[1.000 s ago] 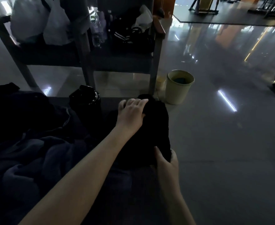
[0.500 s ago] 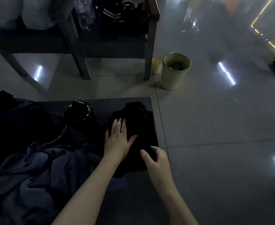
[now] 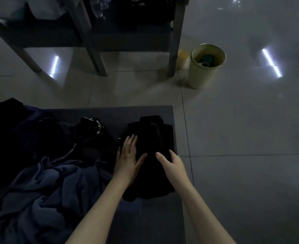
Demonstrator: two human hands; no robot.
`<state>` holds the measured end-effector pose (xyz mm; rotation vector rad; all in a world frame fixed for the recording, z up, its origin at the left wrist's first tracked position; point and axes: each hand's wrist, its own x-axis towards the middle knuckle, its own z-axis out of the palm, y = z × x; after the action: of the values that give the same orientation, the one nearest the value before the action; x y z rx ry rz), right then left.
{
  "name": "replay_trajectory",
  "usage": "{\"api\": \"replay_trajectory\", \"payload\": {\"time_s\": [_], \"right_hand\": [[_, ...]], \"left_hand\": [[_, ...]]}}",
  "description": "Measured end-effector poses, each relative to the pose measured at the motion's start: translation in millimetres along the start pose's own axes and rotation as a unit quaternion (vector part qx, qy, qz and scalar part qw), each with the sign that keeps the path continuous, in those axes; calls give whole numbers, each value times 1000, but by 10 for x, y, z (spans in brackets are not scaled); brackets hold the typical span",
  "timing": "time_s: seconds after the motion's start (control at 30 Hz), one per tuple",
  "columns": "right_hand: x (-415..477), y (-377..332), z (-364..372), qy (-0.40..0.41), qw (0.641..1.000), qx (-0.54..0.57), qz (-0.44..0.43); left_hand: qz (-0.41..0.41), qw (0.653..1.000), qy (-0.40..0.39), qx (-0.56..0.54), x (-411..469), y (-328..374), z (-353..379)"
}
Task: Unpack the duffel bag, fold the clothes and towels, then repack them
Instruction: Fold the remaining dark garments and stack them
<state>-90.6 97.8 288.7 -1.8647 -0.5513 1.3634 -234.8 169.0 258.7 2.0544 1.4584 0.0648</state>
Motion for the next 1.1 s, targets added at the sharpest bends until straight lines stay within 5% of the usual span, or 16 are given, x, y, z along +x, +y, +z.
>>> {"api": "replay_trajectory", "payload": {"time_s": [0.5,1.1], "right_hand": [[16,-303,65,-104,978,163,79],[-554,-428,-77,-79,973,208,57]], "left_hand": [[57,992,53,-101,-58,74,7],[64,945,34,-318,-490,482,-437]]}}
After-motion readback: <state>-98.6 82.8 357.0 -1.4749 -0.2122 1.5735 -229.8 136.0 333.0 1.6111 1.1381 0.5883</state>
